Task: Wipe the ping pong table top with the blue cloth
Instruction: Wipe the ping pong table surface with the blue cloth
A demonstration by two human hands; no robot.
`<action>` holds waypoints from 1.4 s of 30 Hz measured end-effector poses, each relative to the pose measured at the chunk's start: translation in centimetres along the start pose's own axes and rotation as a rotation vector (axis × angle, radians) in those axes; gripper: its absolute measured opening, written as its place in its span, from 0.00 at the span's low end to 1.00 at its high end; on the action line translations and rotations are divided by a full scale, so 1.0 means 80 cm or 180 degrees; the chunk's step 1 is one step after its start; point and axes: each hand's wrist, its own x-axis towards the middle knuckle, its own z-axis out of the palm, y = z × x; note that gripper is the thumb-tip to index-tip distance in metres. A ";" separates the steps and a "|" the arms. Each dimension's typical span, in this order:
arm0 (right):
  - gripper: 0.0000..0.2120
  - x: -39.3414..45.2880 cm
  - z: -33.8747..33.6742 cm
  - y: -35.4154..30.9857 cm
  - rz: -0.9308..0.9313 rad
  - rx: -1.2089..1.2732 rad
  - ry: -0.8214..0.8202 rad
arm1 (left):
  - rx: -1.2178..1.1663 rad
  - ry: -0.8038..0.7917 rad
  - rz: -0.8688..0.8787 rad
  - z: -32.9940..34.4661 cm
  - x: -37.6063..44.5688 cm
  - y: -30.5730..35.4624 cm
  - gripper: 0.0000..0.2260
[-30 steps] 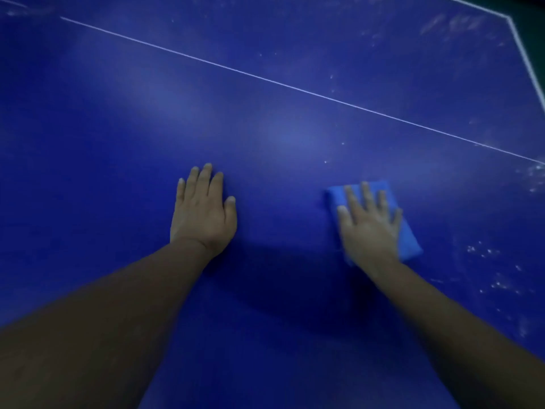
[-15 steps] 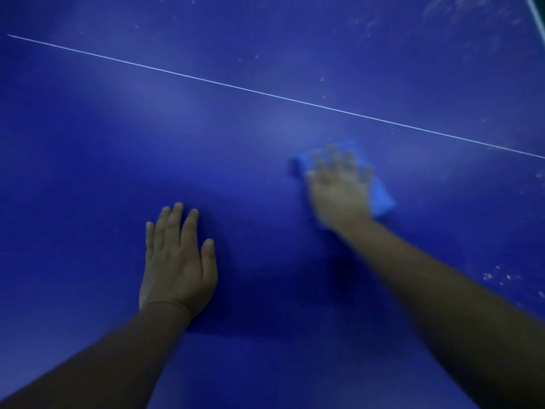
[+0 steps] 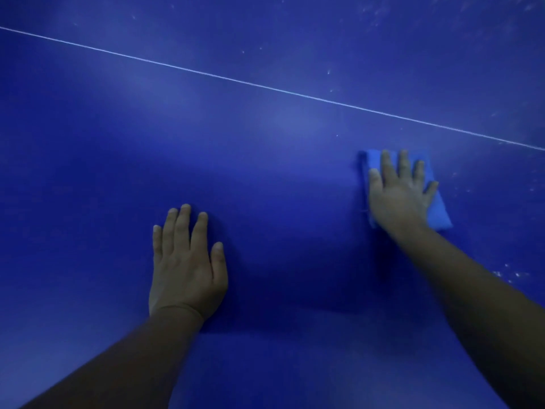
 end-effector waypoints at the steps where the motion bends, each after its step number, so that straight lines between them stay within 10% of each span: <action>1: 0.27 -0.006 -0.001 0.001 0.0150 0.0075 -0.0019 | 0.0003 -0.0021 0.0002 0.000 0.000 0.001 0.30; 9: 0.27 -0.014 0.029 -0.205 -0.2010 -0.0096 -0.0163 | 0.0124 -0.0009 0.0001 0.001 0.003 0.001 0.29; 16: 0.28 0.056 0.004 -0.085 0.0345 0.0154 -0.0008 | 0.0112 -0.0100 0.0012 0.000 0.002 0.001 0.29; 24: 0.27 0.061 0.024 -0.238 -0.1509 -0.0056 -0.0198 | 0.0163 -0.0117 0.0006 -0.002 0.003 0.004 0.29; 31: 0.29 0.115 -0.032 0.025 0.1138 0.0219 0.0005 | 0.0154 -0.0235 -0.0024 -0.006 0.003 0.007 0.31; 38: 0.30 0.072 0.007 -0.070 -0.1919 -0.0446 -0.0348 | 0.0167 -0.0208 -0.0002 -0.003 0.003 0.004 0.31; 42: 0.28 0.147 -0.041 0.062 0.0507 -0.0092 -0.0026 | 0.0192 -0.0197 -0.0020 -0.003 0.003 0.004 0.31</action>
